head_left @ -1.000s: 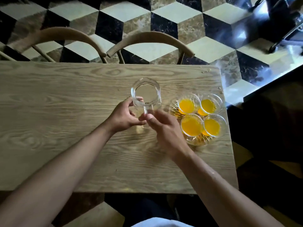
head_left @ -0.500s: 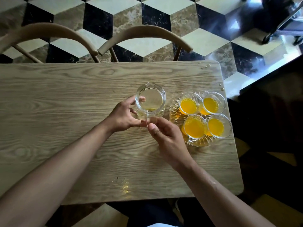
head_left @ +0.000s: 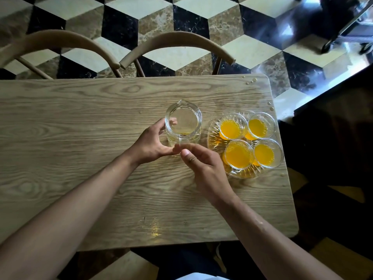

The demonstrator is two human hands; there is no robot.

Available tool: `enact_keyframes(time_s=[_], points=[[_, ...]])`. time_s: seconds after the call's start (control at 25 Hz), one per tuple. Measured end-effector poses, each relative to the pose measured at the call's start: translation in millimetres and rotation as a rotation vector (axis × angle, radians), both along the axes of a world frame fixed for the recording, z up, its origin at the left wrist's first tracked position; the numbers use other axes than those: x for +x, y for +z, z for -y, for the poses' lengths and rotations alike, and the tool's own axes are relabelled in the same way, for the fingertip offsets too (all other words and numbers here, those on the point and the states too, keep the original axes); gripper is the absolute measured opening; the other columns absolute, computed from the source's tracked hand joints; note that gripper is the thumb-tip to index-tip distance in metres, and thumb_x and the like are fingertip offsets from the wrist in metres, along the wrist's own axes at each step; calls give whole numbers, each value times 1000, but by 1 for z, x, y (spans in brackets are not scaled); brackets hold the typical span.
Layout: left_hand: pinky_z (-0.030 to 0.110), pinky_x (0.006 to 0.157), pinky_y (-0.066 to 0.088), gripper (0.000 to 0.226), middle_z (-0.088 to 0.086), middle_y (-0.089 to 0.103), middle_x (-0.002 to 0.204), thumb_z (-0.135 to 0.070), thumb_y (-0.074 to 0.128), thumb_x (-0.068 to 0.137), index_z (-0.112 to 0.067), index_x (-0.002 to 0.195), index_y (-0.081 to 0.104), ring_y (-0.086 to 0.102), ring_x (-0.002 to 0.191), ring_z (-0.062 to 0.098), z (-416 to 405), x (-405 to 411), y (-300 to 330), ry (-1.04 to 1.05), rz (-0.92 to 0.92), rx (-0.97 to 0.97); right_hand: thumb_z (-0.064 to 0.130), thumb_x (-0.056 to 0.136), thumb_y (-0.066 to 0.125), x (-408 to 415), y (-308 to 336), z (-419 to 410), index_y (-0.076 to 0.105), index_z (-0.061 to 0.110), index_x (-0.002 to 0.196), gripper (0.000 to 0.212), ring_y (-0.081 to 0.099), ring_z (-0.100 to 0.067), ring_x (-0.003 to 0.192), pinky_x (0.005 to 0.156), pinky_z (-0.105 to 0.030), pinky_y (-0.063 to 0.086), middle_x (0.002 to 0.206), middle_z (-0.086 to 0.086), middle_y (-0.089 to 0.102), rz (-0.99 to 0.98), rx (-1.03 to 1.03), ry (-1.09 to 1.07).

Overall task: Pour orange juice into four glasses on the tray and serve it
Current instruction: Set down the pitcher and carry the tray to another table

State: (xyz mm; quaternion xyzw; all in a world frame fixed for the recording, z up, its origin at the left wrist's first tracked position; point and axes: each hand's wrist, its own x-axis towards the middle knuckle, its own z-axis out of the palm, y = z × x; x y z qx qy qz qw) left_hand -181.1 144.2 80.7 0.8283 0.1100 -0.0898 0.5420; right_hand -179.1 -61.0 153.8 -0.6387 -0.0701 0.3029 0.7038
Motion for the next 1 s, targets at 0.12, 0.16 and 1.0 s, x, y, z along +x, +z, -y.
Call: enact_keyframes(time_s=[0.12, 0.16, 1.0], points=[[15, 119, 35, 107, -20, 56, 145, -46, 92, 55, -42, 147, 37, 48, 142, -4, 3, -4, -1, 20, -54, -38, 14, 97, 65, 3, 2, 6, 73, 2, 117, 24, 67, -14, 113, 99, -40, 53, 118, -6, 74, 39, -122, 27], [8, 114, 34, 106, -33, 56, 141, -43, 93, 55, -51, 144, 35, 47, 138, -13, 3, -6, -1, 17, -69, -22, 18, 95, 68, 4, 2, 8, 73, 4, 118, 27, 67, -14, 114, 100, -45, 52, 118, -5, 74, 40, -157, 41], [31, 97, 53, 31, 9, 69, 111, -4, 73, 94, -13, 122, 63, 67, 102, 25, 150, -102, 35, 867, -86, 72, -4, 89, 67, 109, 0, 238, 65, 15, 121, 37, 68, -24, 107, 90, -33, 54, 116, -10, 71, 79, -220, 11]])
